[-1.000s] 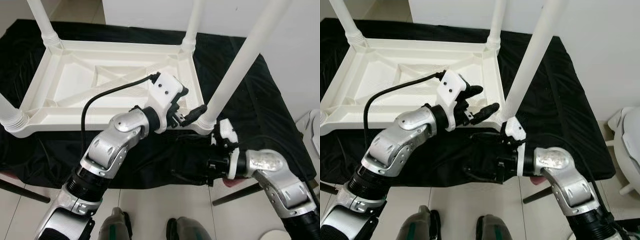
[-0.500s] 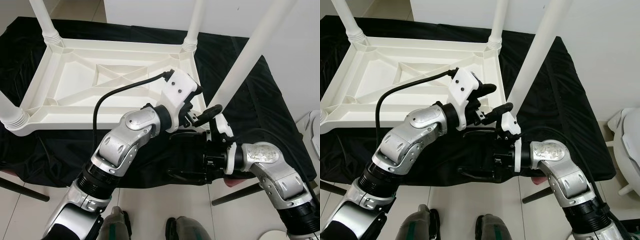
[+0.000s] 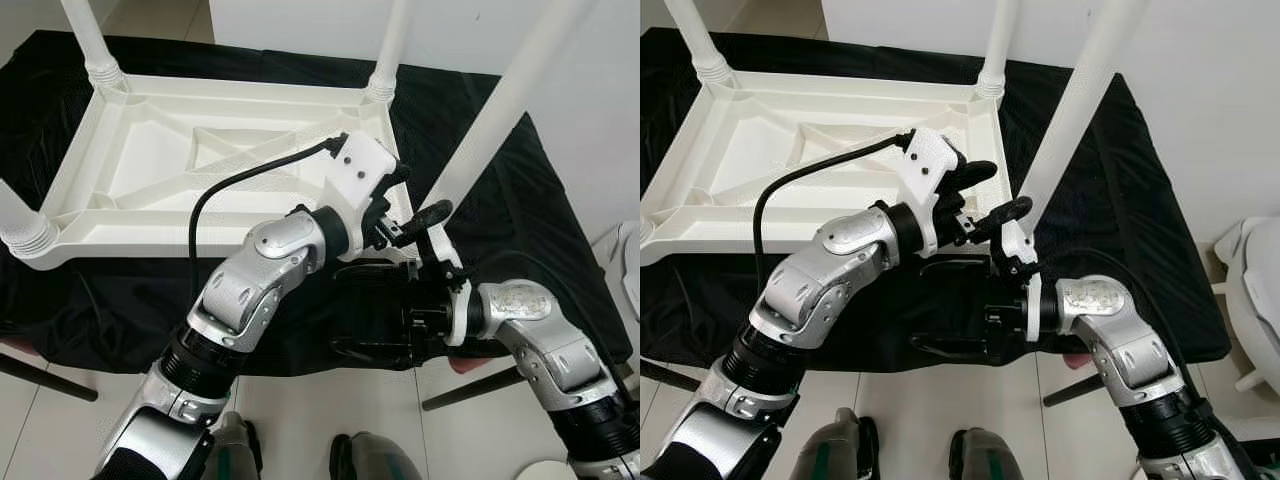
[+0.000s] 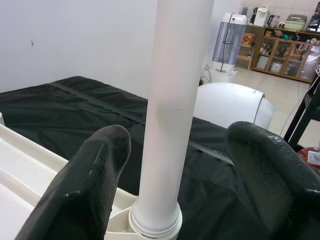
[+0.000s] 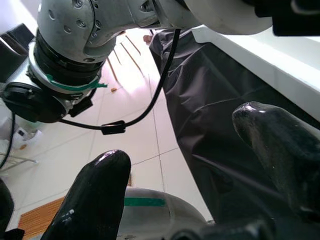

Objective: Building children table

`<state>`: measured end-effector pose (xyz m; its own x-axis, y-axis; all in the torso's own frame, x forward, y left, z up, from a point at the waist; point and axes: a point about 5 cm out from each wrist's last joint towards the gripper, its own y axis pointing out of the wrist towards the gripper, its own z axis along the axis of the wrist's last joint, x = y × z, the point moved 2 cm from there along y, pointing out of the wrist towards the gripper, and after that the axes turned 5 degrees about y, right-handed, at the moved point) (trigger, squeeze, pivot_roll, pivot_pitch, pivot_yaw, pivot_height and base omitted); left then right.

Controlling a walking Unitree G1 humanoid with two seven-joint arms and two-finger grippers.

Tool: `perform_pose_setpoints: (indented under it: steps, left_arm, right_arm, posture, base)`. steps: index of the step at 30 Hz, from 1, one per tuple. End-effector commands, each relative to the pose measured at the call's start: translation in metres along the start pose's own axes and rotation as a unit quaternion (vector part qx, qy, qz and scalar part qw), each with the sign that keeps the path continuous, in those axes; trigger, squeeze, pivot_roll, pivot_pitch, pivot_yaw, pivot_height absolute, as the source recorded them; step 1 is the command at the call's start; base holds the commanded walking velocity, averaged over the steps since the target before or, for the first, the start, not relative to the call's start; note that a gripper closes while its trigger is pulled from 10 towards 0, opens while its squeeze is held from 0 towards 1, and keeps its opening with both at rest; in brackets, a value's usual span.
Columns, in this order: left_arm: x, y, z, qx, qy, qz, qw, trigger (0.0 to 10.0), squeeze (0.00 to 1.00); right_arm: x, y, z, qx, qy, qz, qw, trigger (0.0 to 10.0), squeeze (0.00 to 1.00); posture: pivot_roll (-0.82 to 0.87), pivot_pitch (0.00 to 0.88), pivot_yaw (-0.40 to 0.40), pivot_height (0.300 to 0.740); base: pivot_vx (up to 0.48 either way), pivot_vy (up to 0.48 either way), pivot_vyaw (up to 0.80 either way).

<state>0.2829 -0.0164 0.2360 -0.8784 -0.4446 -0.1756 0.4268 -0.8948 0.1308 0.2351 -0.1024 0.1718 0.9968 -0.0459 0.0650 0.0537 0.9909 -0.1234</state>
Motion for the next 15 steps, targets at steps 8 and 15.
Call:
perform_pose_setpoints:
  steps: [8, 15]
  left_arm:
    - [0.0179, 0.0062, 0.0151, 0.03, -0.002, -0.062, 0.998, 10.0, 0.0]
    - [0.0198, 0.0059, 0.0206, 0.037, 0.001, -0.069, 0.997, 10.0, 0.0]
  right_arm:
    - [0.0061, 0.0009, -0.0054, 0.004, 0.029, 0.002, 1.0, 10.0, 0.0]
    - [0.0104, 0.0008, -0.0064, 0.007, 0.037, -0.001, 0.999, 10.0, 0.0]
  posture:
    - [-0.09, 0.09, -0.064, 0.74]
    - [-0.09, 0.086, -0.064, 0.74]
  base:
    - [0.0, 0.0, 0.0]
    - [0.0, 0.0, 0.0]
